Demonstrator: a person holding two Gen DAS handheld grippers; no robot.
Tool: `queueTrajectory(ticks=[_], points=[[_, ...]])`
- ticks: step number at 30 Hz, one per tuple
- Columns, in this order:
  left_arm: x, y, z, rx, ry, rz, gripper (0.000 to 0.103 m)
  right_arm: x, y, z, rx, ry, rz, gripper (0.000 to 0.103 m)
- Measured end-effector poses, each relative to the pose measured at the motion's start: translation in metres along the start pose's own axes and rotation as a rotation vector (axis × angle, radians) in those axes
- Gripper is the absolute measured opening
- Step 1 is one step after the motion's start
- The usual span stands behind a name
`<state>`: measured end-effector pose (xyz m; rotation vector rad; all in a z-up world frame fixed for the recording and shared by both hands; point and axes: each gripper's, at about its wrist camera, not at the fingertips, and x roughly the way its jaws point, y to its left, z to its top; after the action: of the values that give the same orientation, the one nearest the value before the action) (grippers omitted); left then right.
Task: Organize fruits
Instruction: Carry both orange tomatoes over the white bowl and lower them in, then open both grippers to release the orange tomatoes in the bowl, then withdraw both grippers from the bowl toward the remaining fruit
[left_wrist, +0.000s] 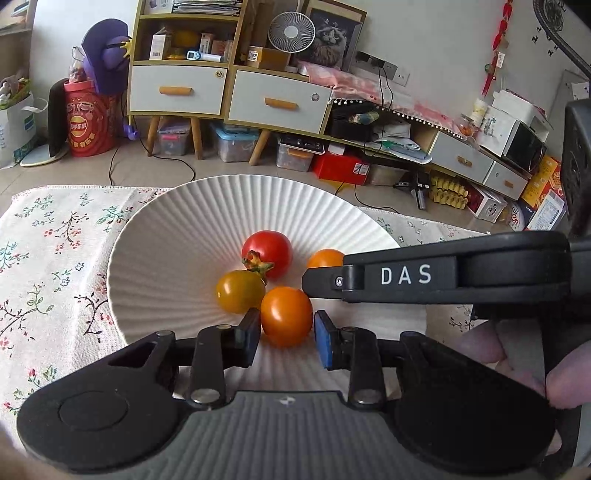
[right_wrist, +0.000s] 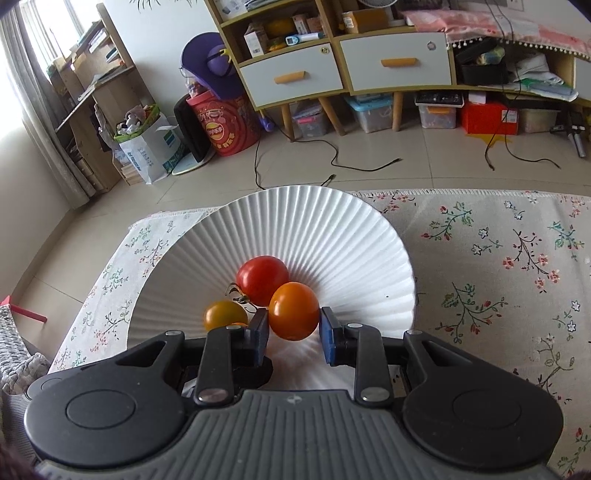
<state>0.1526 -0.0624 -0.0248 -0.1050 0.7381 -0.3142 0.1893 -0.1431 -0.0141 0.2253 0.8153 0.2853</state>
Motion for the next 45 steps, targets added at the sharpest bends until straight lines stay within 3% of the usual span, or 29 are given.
queueTrajectory(ticks=[3, 6, 8, 14, 22, 45], points=[[-0.002, 0.0, 0.0, 0.014, 0.001, 0.003, 0.027, -0.002, 0.002, 0.002, -0.007, 0.002, 0.0, 0.03], [-0.008, -0.001, 0.0, 0.044, 0.001, 0.01, 0.038, -0.006, 0.006, 0.001, -0.029, -0.002, -0.007, 0.037], [-0.012, 0.001, 0.001, 0.042, 0.009, 0.018, 0.047, -0.009, 0.008, 0.001, -0.041, -0.006, -0.018, 0.049], [-0.028, 0.003, 0.003, 0.05, 0.029, 0.023, 0.06, -0.028, 0.015, 0.0, -0.075, -0.043, -0.018, 0.068], [-0.052, 0.002, 0.001, 0.095, -0.003, 0.011, 0.081, -0.041, 0.025, -0.009, -0.108, -0.058, -0.026, 0.082], [-0.094, 0.023, -0.02, 0.137, -0.019, 0.008, 0.095, -0.072, 0.03, -0.038, -0.145, -0.096, -0.025, 0.094]])
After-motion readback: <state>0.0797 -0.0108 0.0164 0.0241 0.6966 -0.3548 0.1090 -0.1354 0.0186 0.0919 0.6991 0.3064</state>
